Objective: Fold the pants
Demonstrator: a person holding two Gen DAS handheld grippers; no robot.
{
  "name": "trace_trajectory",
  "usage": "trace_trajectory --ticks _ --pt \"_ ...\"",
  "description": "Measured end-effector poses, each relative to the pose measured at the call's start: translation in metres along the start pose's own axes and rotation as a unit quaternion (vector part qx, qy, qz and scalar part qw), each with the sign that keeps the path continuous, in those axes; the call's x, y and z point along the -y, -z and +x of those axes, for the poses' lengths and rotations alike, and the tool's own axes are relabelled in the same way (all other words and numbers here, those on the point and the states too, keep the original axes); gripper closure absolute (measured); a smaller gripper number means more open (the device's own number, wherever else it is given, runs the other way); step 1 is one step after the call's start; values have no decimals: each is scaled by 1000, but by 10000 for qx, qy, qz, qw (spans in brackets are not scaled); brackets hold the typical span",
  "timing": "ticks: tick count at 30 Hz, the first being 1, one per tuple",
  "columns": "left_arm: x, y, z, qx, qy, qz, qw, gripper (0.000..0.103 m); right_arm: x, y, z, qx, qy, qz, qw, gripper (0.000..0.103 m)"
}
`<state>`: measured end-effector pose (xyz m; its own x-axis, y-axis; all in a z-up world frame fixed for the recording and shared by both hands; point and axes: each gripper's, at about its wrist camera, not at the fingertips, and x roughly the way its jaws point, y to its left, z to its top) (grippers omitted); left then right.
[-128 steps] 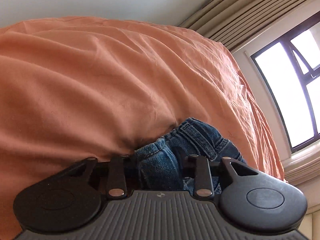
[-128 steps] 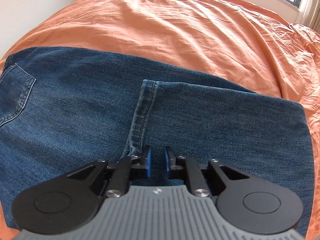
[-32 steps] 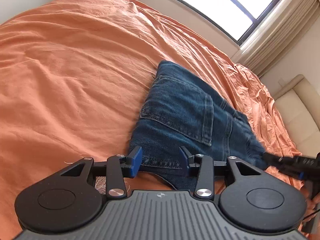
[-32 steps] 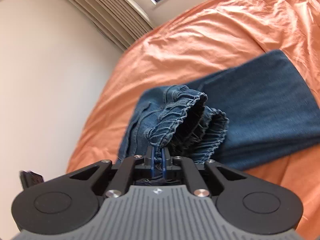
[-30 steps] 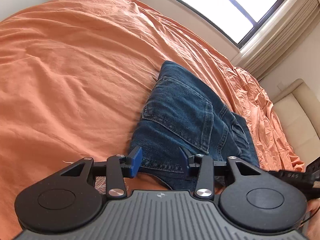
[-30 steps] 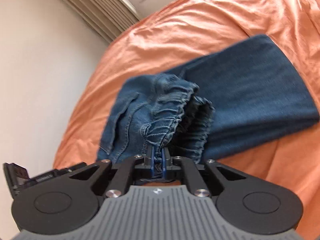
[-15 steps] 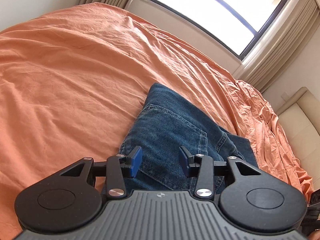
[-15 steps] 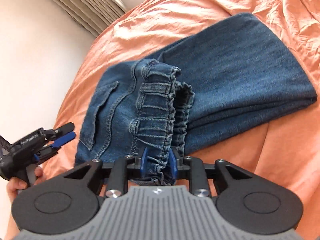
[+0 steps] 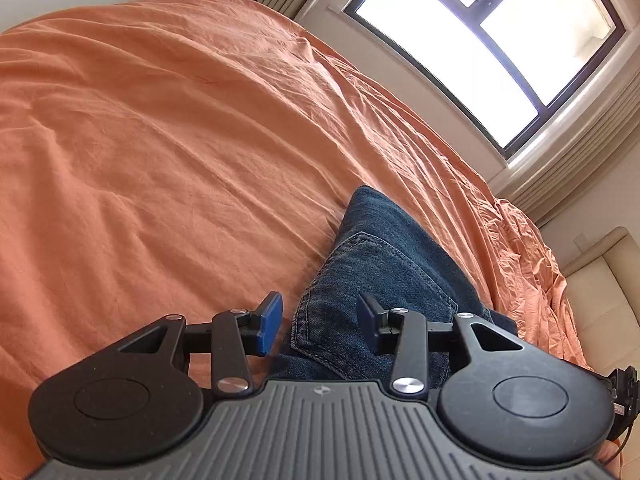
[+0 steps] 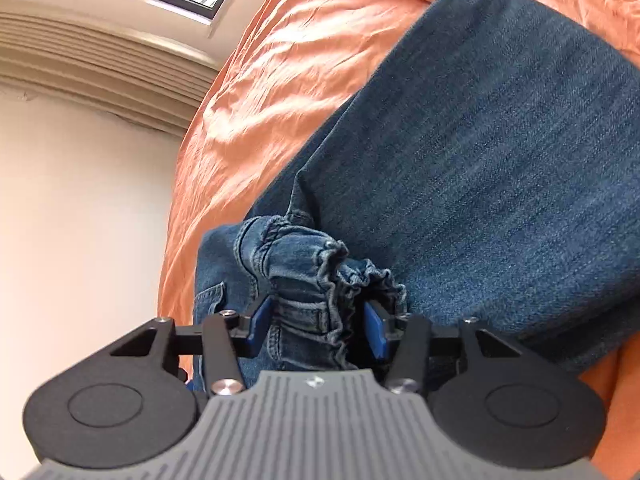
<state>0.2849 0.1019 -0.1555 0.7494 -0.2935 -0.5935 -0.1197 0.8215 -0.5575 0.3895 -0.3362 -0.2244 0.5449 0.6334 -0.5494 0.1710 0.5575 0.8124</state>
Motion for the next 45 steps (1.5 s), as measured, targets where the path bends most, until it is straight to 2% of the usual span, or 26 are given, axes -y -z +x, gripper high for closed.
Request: trace_trajectory --ticks 1,2,5,10,13,15,19,21,25,26,29,33,36,37,38,40,42,45 --pt "-1 0 1 -13 4 -5 10000 55 -1 0 -1 63 -13 45 10000 83" --pt "-2 0 2 -20 6 -13 10000 55 -4 0 -3 90 -36 -1 10000 87" --pt "-3 -1 1 54 21 -37 10000 55 -39 3 -16 205 64 -662 9976 90" --pt "-9 -7 -12 448 130 -232 9986 55 -138 -5 -45 427 -27 -2058 9777 91" --pt "-12 -10 -19 553 211 -247 9979 55 -184 -24 -57 449 278 -2620 9636 91" --pt "-12 -9 -21 540 223 -228 9980 55 -194 -40 -65 491 522 -2700 9602 91" --pt "-8 -9 -23 530 262 -111 9982 55 -180 -74 -95 722 965 -2523 9601 91" --pt "-5 -8 -22 516 297 -30 9982 55 -155 -91 -104 809 1262 -2423 9585 91" --pt "1 -6 -15 398 294 134 9987 55 -67 -114 -92 719 1919 -1731 9634 91" --pt "4 -6 -13 347 303 224 9987 55 -41 -117 -81 713 1993 -1556 9649 91" --pt "17 -4 -6 164 285 570 9978 55 0 -123 -65 823 2070 -1462 9638 91" --pt "36 -6 9 -97 301 916 9953 55 14 -128 -43 769 2347 -1788 9524 91" --pt "53 -8 26 -270 297 1051 9937 55 22 -130 -34 731 2424 -1851 9495 89" --pt "60 -8 31 -316 319 1115 9927 55 23 -131 -33 754 2467 -1856 9482 84" --pt "67 -8 36 -366 346 1188 9916 55 23 -131 -34 791 2502 -1852 9470 75" --pt "79 -8 43 -425 359 1328 9896 55 20 -127 -44 859 2405 -1885 9483 73" --pt "89 -6 48 -463 355 1455 9876 55 15 -119 -63 1131 2276 -1946 9474 70" --pt "99 1 50 -514 322 1570 9857 55 6 -97 -91 1484 2218 -2134 9398 71"
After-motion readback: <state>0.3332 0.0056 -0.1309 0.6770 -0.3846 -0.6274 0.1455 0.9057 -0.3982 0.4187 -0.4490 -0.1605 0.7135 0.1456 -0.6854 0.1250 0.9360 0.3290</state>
